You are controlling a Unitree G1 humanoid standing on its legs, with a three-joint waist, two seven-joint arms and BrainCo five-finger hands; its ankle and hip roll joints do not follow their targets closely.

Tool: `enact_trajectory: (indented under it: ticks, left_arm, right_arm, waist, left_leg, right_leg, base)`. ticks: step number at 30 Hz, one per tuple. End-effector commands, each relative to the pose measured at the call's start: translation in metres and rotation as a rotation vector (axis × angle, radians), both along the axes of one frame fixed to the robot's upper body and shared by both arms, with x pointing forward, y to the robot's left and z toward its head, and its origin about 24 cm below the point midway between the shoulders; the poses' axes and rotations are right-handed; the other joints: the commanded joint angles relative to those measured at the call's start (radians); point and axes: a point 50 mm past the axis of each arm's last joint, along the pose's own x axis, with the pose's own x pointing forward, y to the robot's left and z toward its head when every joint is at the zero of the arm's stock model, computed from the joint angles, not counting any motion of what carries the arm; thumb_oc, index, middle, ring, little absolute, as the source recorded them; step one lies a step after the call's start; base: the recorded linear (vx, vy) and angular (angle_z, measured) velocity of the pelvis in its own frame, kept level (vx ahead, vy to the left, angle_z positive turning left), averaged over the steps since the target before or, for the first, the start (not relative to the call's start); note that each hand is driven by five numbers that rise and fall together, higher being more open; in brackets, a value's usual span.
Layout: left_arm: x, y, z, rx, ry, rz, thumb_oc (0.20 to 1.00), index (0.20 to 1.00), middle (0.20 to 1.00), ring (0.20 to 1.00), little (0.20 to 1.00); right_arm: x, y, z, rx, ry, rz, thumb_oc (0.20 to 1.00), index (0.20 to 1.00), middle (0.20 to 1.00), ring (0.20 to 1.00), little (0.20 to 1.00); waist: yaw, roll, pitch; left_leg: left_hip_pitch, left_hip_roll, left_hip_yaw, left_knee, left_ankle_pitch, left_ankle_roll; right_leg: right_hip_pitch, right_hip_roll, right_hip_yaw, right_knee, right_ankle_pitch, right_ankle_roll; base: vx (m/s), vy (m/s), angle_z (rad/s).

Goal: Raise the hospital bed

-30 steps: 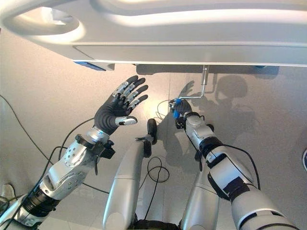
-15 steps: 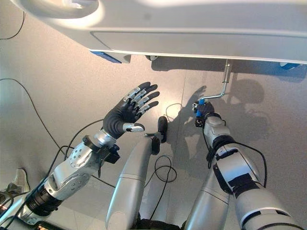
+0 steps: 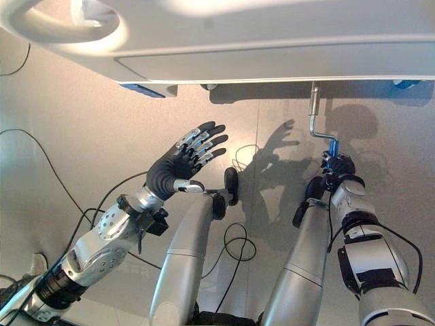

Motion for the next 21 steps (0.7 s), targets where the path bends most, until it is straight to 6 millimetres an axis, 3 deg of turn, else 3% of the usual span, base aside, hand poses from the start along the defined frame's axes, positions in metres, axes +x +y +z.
enact_trajectory:
  ticks: [1, 5, 6, 7, 9, 10, 11, 13, 14, 20, 21]
  left_arm:
    - [-0.008, 0.002, 0.02, -0.138, -0.084, -0.012, 1.0, 1.0, 1.0, 1.0, 1.0]
    - [-0.008, 0.007, 0.019, -0.154, -0.076, 0.015, 1.0, 1.0, 1.0, 1.0, 1.0]
    - [-0.008, 0.01, 0.023, -0.161, -0.093, 0.03, 1.0, 1.0, 1.0, 1.0, 1.0]
    - [-0.008, 0.01, 0.02, -0.158, -0.077, 0.029, 1.0, 1.0, 1.0, 1.0, 1.0]
    - [-0.009, 0.014, 0.02, -0.172, -0.081, 0.049, 1.0, 1.0, 1.0, 1.0, 1.0]
    - [-0.009, 0.019, 0.022, -0.172, -0.092, 0.079, 1.0, 1.0, 1.0, 1.0, 1.0]
    - [-0.009, 0.019, 0.022, -0.17, -0.091, 0.079, 1.0, 1.0, 1.0, 1.0, 1.0]
    - [-0.009, 0.023, 0.022, -0.159, -0.096, 0.104, 1.0, 1.0, 1.0, 1.0, 1.0]
    - [-0.01, 0.023, 0.022, -0.158, -0.095, 0.105, 1.0, 1.0, 1.0, 1.0, 1.0]
    - [-0.011, 0.029, 0.025, -0.105, -0.122, 0.145, 1.0, 1.0, 1.0, 1.0, 1.0]
    - [-0.011, 0.03, 0.025, -0.105, -0.122, 0.146, 1.0, 1.0, 1.0, 1.0, 1.0]
  right_arm:
    - [-0.07, -0.095, -0.002, -0.029, 0.049, -0.385, 0.2, 0.2, 0.2, 0.2, 0.2]
    - [-0.058, -0.086, 0.014, 0.001, -0.096, -0.345, 0.2, 0.2, 0.2, 0.2, 0.2]
    - [-0.046, -0.07, 0.029, 0.012, -0.215, -0.263, 0.2, 0.2, 0.2, 0.2, 0.2]
    - [-0.048, -0.069, 0.024, 0.011, -0.199, -0.266, 0.2, 0.2, 0.2, 0.2, 0.2]
    - [-0.043, -0.046, 0.036, 0.011, -0.322, -0.152, 0.2, 0.2, 0.2, 0.2, 0.2]
    - [-0.044, -0.018, 0.054, 0.004, -0.464, -0.028, 0.2, 0.2, 0.2, 0.2, 0.2]
    - [-0.045, -0.018, 0.053, 0.005, -0.463, -0.029, 0.2, 0.2, 0.2, 0.2, 0.2]
    - [-0.048, 0.018, 0.074, 0.02, -0.605, 0.145, 0.2, 0.2, 0.2, 0.2, 0.2]
    - [-0.049, 0.019, 0.073, 0.021, -0.604, 0.146, 0.2, 0.2, 0.2, 0.2, 0.2]
    - [-0.064, 0.099, 0.106, 0.08, -0.763, 0.55, 0.2, 0.2, 0.2, 0.2, 0.2]
    - [-0.064, 0.1, 0.106, 0.08, -0.762, 0.551, 0.2, 0.2, 0.2, 0.2, 0.2]
  waist:
    - [-0.073, 0.088, -0.016]
    - [-0.089, 0.071, -0.016]
    - [-0.098, 0.06, -0.016]
    - [-0.098, 0.057, -0.016]
    - [-0.112, 0.04, -0.016]
    - [-0.128, 0.018, -0.016]
    - [-0.127, 0.016, -0.016]
    - [-0.139, -0.006, -0.016]
    - [-0.14, -0.007, -0.016]
    - [-0.146, -0.044, -0.016]
    - [-0.146, -0.044, -0.016]
  left_leg:
    - [0.004, 0.021, -0.028, -0.116, 0.156, -0.068]
    - [0.012, 0.028, -0.027, -0.111, 0.145, -0.067]
    - [-0.013, 0.036, -0.018, -0.127, 0.177, -0.061]
    - [0.011, 0.034, -0.022, -0.115, 0.149, -0.068]
    - [0.014, 0.038, -0.021, -0.113, 0.146, -0.07]
    - [0.016, 0.043, -0.02, -0.115, 0.147, -0.07]
    - [0.017, 0.042, -0.02, -0.116, 0.147, -0.07]
    - [0.017, 0.048, -0.022, -0.121, 0.149, -0.07]
    - [0.019, 0.048, -0.021, -0.121, 0.15, -0.07]
    - [0.046, 0.06, -0.023, -0.158, 0.162, -0.072]
    - [0.047, 0.06, -0.023, -0.159, 0.163, -0.072]
  right_leg:
    - [-0.003, 0.043, -0.025, -0.003, 0.102, -0.035]
    - [-0.003, 0.058, -0.022, 0.004, 0.093, -0.034]
    - [-0.029, 0.063, -0.029, -0.014, 0.123, -0.044]
    - [-0.006, 0.064, -0.022, 0.001, 0.096, -0.036]
    - [-0.005, 0.067, -0.021, 0.001, 0.092, -0.037]
    - [-0.006, 0.072, -0.021, -0.001, 0.094, -0.037]
    - [-0.005, 0.072, -0.02, -0.001, 0.094, -0.037]
    - [-0.003, 0.075, -0.026, -0.01, 0.097, -0.036]
    - [-0.002, 0.074, -0.026, -0.01, 0.097, -0.036]
    - [0.037, 0.074, -0.049, -0.058, 0.115, -0.033]
    - [0.038, 0.074, -0.049, -0.059, 0.115, -0.033]
  base:
    - [0.0, -0.016, -0.04]
    - [-0.01, -0.029, -0.07]
    - [0.0, -0.04, -0.05]
    - [-0.01, -0.04, -0.11]
    - [0.04, -0.036, -0.15]
    - [0.0, -0.031, -0.14]
    - [-0.01, -0.031, -0.15]
    - [-0.02, -0.028, -0.11]
    - [-0.02, -0.022, -0.12]
    - [-0.03, -0.012, -0.04]
    - [-0.05, 0.0, 0.02]
